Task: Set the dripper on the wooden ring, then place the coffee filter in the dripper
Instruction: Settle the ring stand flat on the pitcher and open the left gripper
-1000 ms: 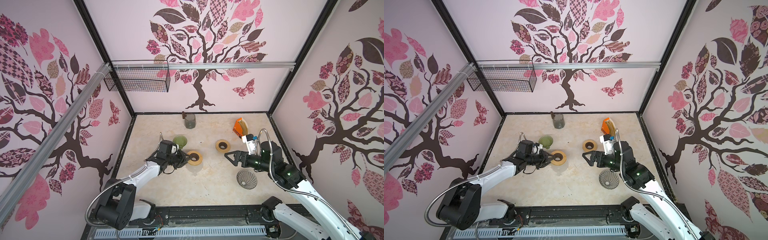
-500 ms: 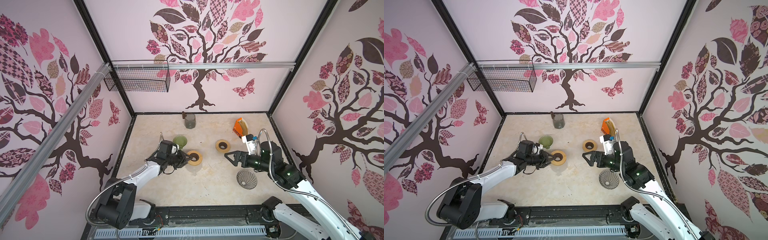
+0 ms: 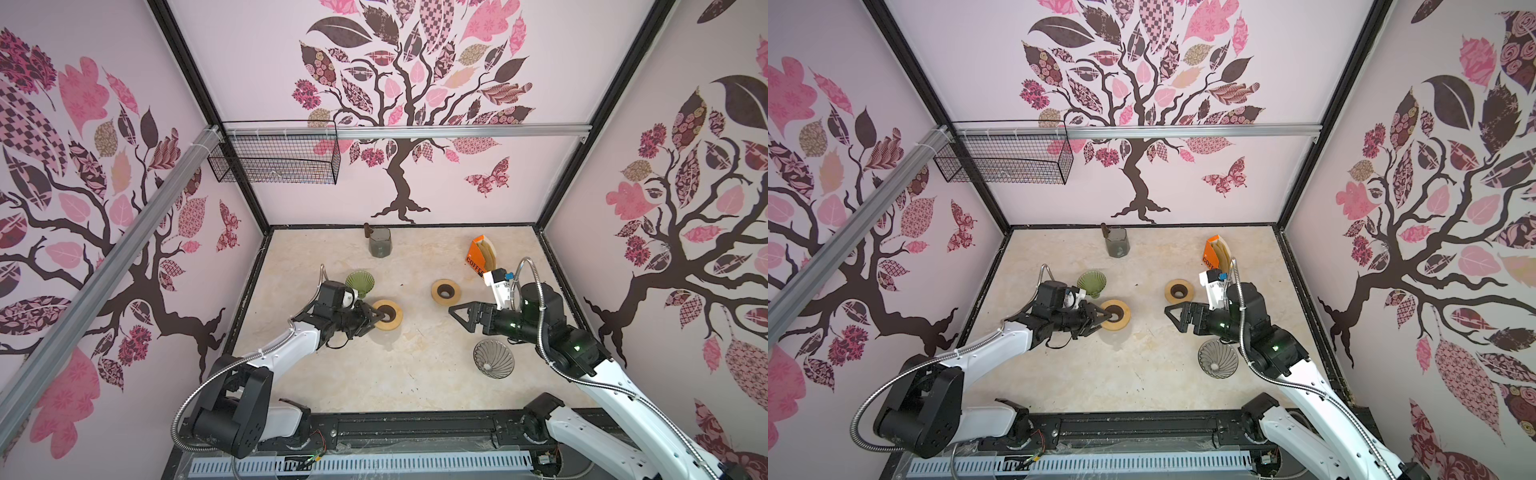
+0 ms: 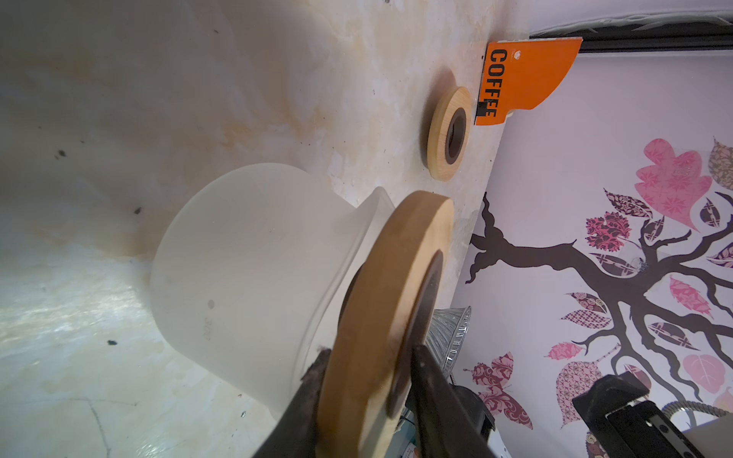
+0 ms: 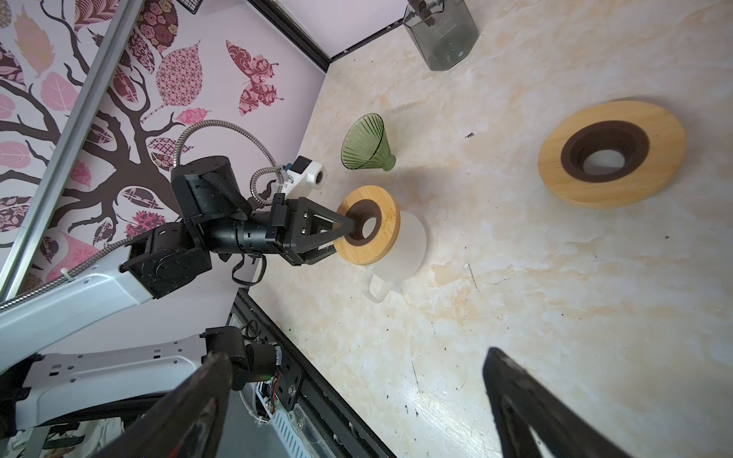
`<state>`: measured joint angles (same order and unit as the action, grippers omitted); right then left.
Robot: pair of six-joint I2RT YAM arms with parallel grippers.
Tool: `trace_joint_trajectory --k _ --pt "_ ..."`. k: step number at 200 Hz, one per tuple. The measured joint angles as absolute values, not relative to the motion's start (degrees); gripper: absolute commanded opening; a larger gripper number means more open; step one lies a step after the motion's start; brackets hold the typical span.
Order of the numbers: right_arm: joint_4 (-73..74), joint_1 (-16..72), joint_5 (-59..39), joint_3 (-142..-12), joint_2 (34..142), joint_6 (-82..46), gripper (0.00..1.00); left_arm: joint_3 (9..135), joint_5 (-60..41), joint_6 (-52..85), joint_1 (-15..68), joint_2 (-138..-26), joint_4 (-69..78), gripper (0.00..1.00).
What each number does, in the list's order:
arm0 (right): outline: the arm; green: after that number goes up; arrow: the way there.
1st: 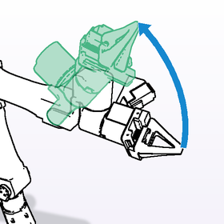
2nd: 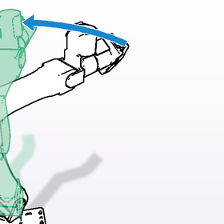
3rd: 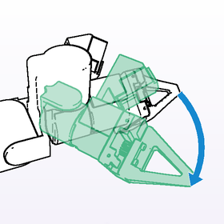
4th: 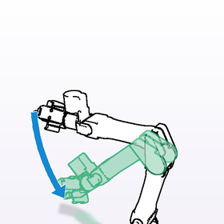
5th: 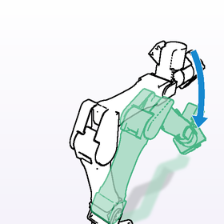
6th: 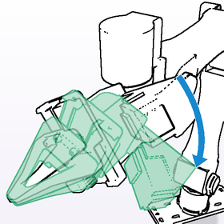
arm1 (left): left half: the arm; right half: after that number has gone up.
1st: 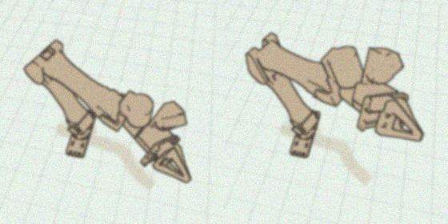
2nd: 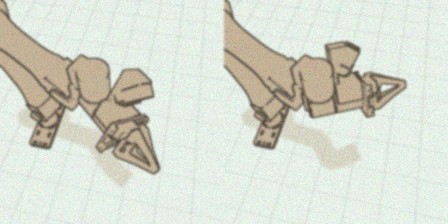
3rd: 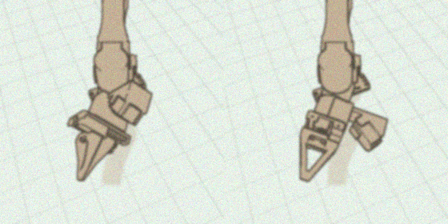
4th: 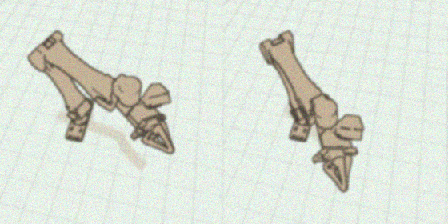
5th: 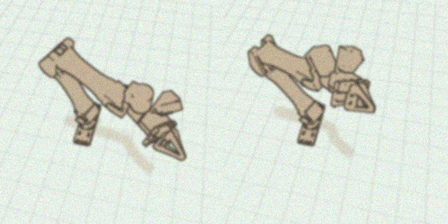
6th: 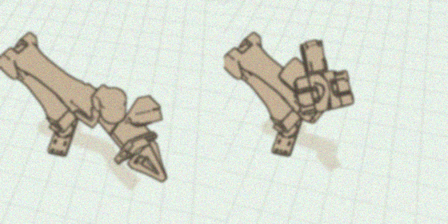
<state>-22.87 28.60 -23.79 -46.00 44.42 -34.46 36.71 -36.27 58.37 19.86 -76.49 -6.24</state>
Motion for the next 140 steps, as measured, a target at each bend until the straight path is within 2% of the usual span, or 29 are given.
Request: trace_joint_trajectory --k 54,140 --pt "-22.9 28.6 -23.8 -46.0 44.5 -34.5 1.0 37.1 -35.9 57.7 19.5 -75.3 -9.1 0.4" --pt "-22.9 28.6 -23.7 -45.3 44.5 -34.3 1.0 39.0 -35.0 56.1 19.1 -74.6 -13.6 0.4"
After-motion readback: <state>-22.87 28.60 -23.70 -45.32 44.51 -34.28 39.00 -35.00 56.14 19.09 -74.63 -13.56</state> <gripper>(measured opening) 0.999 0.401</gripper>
